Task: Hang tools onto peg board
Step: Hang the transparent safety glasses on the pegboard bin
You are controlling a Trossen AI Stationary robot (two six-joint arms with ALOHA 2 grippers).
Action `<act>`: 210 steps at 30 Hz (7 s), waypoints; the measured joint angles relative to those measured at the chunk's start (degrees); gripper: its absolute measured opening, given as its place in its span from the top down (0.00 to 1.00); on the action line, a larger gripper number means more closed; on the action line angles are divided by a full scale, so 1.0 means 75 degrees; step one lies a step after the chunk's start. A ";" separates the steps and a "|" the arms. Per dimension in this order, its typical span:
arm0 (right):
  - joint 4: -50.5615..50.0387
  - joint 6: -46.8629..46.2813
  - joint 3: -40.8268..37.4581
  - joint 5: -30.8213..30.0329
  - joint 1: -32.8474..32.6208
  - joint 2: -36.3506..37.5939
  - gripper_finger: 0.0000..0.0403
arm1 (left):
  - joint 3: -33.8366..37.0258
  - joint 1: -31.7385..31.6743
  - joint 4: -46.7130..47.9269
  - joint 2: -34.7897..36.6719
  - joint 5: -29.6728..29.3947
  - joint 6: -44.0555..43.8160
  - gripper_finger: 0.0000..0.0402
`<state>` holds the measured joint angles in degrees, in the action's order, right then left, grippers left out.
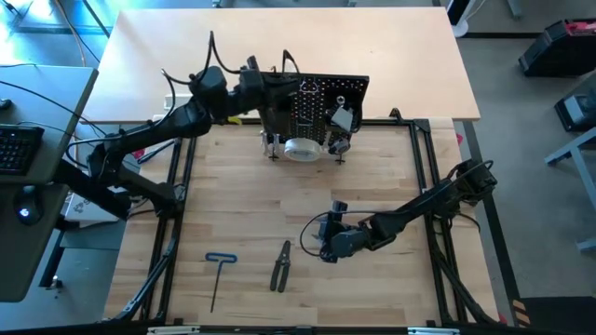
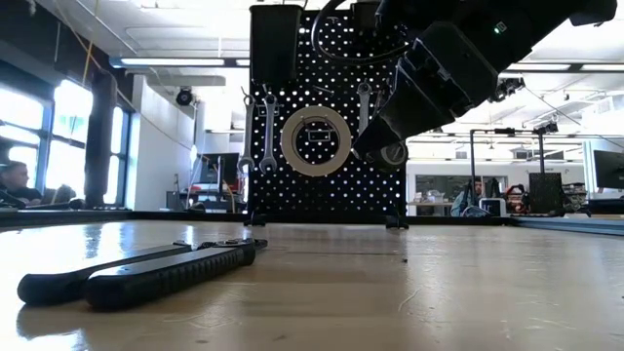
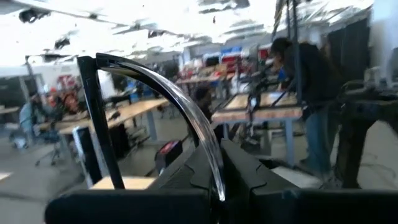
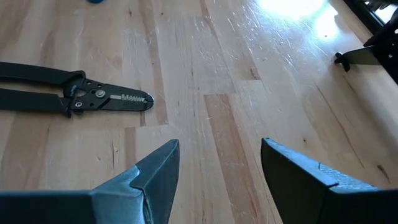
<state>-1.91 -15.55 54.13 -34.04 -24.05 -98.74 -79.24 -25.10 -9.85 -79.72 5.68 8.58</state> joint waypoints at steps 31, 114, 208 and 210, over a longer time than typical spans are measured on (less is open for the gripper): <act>-0.0070 -0.0098 0.0000 -0.0003 -0.0098 0.0000 0.46 | 0.0000 0.0207 0.0826 0.0131 -0.1183 -0.0432 0.60; 0.1846 0.6104 0.2932 -0.3190 0.0741 0.2882 0.46 | 0.0008 -0.1446 0.3094 0.1294 0.0882 0.0110 0.55; -0.5413 0.4149 0.9299 0.2194 0.4835 -0.0560 0.46 | -0.0370 -0.1192 0.2932 0.0411 0.2945 0.1529 0.55; -0.5311 0.4191 0.9299 0.2194 0.4835 -0.0557 0.47 | -0.0370 -0.1192 0.2932 0.0411 0.2944 0.1530 0.55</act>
<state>-41.75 15.88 123.87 -17.58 12.21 -102.91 -82.02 -34.04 12.14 -76.64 27.76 20.06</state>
